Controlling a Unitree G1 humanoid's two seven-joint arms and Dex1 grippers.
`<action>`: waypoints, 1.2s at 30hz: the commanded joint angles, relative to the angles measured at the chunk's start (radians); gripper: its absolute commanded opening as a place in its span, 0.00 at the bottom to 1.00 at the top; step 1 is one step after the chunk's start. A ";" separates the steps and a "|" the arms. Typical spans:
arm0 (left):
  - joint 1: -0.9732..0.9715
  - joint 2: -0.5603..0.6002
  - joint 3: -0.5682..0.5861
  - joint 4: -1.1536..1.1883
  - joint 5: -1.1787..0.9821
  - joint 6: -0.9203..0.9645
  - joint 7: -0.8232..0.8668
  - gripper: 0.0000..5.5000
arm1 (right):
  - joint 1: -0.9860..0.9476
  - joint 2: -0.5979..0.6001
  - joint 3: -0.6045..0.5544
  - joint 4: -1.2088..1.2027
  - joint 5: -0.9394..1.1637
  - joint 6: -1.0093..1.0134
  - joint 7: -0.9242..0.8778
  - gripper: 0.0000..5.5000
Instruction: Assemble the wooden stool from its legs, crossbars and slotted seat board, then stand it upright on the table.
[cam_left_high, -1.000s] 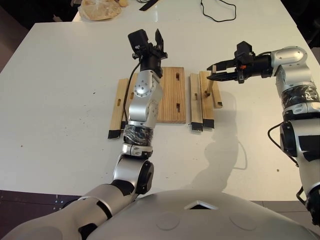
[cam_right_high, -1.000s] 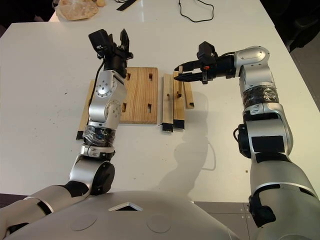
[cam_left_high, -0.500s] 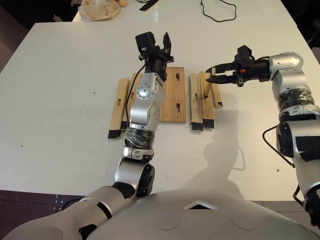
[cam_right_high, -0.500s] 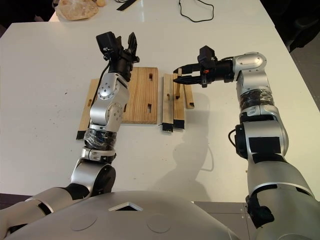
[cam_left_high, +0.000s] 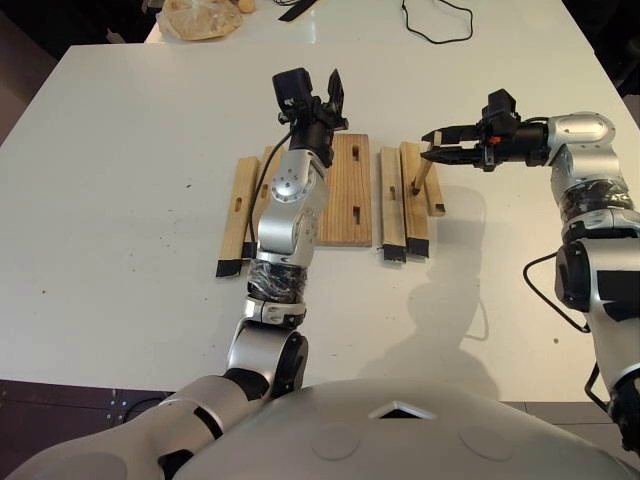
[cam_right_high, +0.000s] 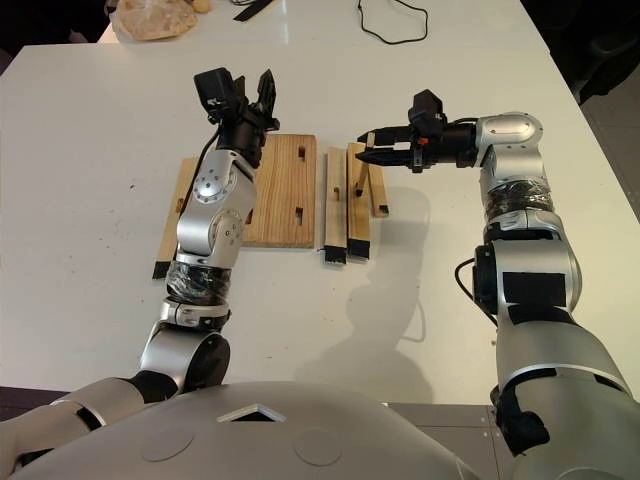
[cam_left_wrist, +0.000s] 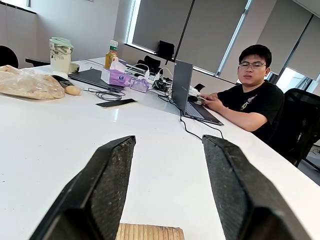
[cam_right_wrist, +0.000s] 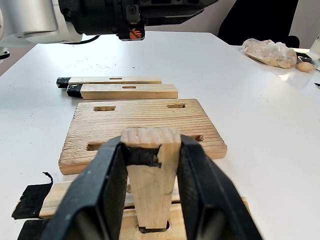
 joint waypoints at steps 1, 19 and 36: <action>0.015 -0.019 -0.006 -0.019 0.005 0.019 -0.004 0.45 | 0.041 -0.010 0.010 0.018 -0.036 -0.002 -0.005 0.23; 0.060 -0.004 -0.018 -0.111 -0.004 0.099 -0.026 0.45 | 0.117 0.007 0.063 -0.062 -0.017 -0.052 0.025 0.23; 0.057 -0.009 -0.019 -0.111 -0.004 0.107 -0.032 0.45 | 0.204 0.015 0.062 0.021 -0.046 -0.002 -0.068 0.23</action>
